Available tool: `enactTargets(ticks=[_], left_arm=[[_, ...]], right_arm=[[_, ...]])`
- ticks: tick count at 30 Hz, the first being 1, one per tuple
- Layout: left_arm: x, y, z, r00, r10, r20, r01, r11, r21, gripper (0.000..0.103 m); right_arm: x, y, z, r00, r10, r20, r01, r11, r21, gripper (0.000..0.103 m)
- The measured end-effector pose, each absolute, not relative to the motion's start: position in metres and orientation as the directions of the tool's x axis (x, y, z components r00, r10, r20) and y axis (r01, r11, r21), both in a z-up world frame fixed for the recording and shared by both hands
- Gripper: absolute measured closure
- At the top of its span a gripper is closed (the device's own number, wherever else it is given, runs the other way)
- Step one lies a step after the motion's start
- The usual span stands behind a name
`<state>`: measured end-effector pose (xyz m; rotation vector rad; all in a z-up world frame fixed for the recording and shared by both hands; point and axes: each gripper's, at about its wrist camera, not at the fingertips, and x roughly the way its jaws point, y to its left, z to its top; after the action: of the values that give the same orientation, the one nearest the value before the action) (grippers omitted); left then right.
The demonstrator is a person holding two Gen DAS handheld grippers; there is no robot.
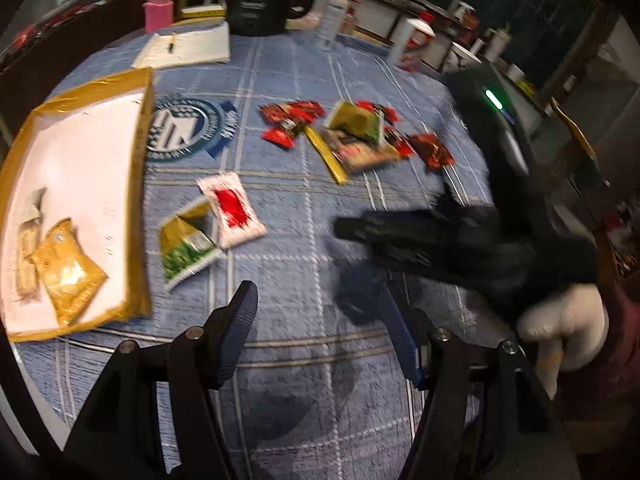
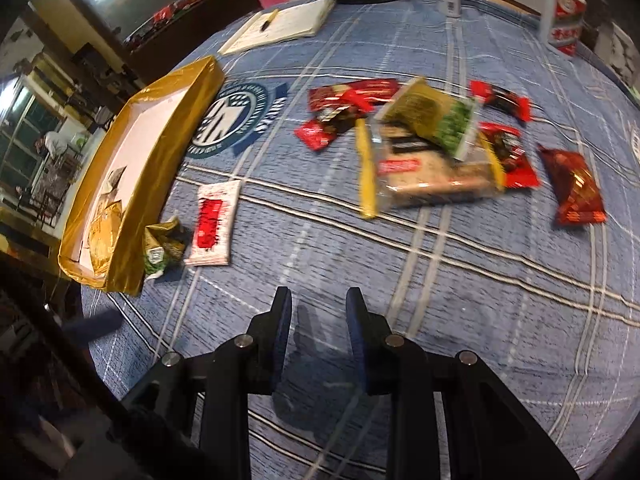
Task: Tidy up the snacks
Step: 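Move the right gripper back toward the snack pile, then grasp the green-and-yellow seaweed packet with the right gripper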
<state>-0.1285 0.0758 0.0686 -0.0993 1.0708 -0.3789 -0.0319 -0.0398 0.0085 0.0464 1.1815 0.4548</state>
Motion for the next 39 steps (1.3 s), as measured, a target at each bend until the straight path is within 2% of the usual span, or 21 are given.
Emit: enactTargets(ticks=[4, 14, 21, 28, 31, 34, 39], left_arm=[[-0.134, 0.084, 0.061, 0.407, -0.365, -0.837, 0.251, 0.926, -0.281, 0.038], [-0.143, 0.150, 0.050, 0.434, -0.369, -0.822, 0.084, 0.925, -0.371, 0.038], [-0.141, 0.157, 0.046, 0.428, -0.377, -0.821, 0.071, 0.920, -0.386, 0.038], [-0.138, 0.160, 0.045, 0.428, -0.381, -0.820, 0.057, 0.916, -0.396, 0.038], [-0.137, 0.168, 0.047, 0.438, -0.384, -0.813, 0.040, 0.912, -0.409, 0.038], [-0.137, 0.174, 0.049, 0.451, -0.382, -0.806, 0.023, 0.908, -0.418, 0.038], [-0.139, 0.184, 0.050, 0.461, -0.386, -0.799, -0.004, 0.900, -0.436, 0.038]], right_arm=[[-0.021, -0.012, 0.008, 0.279, 0.380, -0.882, -0.360, 0.893, 0.271, 0.074], [-0.001, 0.029, 0.005, 0.274, 0.391, -0.879, -0.398, 0.878, 0.267, 0.073], [0.008, 0.041, 0.001, 0.278, 0.383, -0.881, -0.392, 0.883, 0.260, 0.070], [0.002, 0.066, 0.002, 0.320, 0.319, -0.892, -0.469, 0.872, 0.143, 0.067], [-0.002, 0.056, 0.015, 0.348, 0.359, -0.866, -0.448, 0.875, 0.183, 0.067], [-0.016, 0.056, 0.031, 0.328, 0.439, -0.836, -0.519, 0.824, 0.229, 0.066], [-0.026, 0.076, 0.018, 0.258, 0.435, -0.863, -0.595, 0.775, 0.213, 0.065]])
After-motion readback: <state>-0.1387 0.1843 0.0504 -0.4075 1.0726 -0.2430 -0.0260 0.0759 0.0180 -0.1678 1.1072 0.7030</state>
